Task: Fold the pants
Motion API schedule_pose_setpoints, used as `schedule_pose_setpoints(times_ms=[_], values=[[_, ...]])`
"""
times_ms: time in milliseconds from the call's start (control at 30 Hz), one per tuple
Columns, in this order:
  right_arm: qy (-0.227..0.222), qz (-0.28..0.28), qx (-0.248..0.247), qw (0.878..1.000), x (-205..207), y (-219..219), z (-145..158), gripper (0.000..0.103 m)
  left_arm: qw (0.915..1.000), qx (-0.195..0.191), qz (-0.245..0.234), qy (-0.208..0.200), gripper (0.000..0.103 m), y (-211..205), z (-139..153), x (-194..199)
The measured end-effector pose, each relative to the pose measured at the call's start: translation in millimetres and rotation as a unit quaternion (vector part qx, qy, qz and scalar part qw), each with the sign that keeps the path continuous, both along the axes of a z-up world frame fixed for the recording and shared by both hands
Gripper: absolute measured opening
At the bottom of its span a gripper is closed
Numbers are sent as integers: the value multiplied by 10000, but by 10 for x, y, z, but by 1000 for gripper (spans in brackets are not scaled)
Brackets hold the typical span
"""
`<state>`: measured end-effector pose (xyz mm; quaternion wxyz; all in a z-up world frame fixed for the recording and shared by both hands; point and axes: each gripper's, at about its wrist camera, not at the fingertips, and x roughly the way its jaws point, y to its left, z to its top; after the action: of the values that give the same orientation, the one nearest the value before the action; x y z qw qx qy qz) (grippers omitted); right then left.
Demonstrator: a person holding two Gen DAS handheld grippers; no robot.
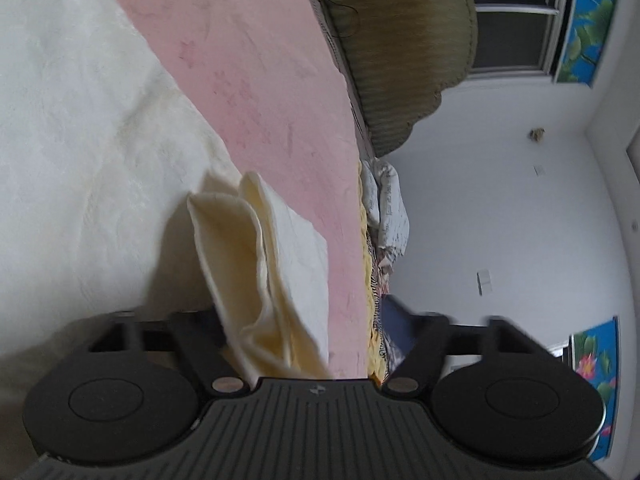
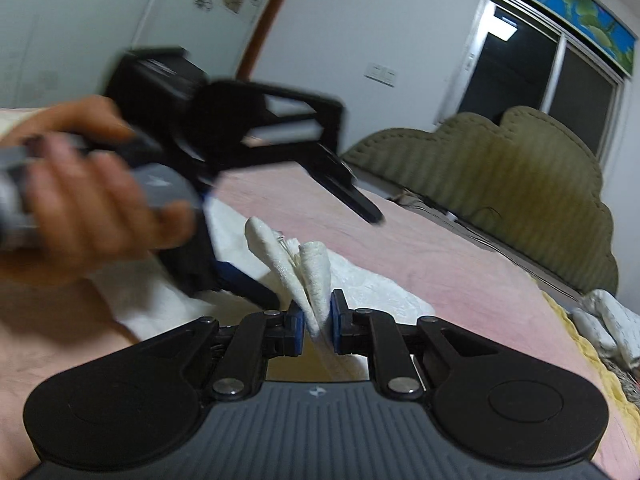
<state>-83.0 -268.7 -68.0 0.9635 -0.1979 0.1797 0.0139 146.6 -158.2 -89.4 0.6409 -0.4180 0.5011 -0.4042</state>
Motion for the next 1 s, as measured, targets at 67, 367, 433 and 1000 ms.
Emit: schedule_pose_setpoints(times_ms=[67,367,433,1000], values=[[60,83,-176,9998,22,86,-26,13,9997,217,1,-113,23,33,33,39],[194,733,-371,9964,152,491,-40,13,9370,2415,263,-2511,7,331,677,-224],[224,975,-374,9943,204,622,-44,13,9216,2799,279,-2674,8,443,742,-221],[642,1821,-194,9810,719,1195,-77,17,8582,3974,882,-3128,51,958,684,-98]])
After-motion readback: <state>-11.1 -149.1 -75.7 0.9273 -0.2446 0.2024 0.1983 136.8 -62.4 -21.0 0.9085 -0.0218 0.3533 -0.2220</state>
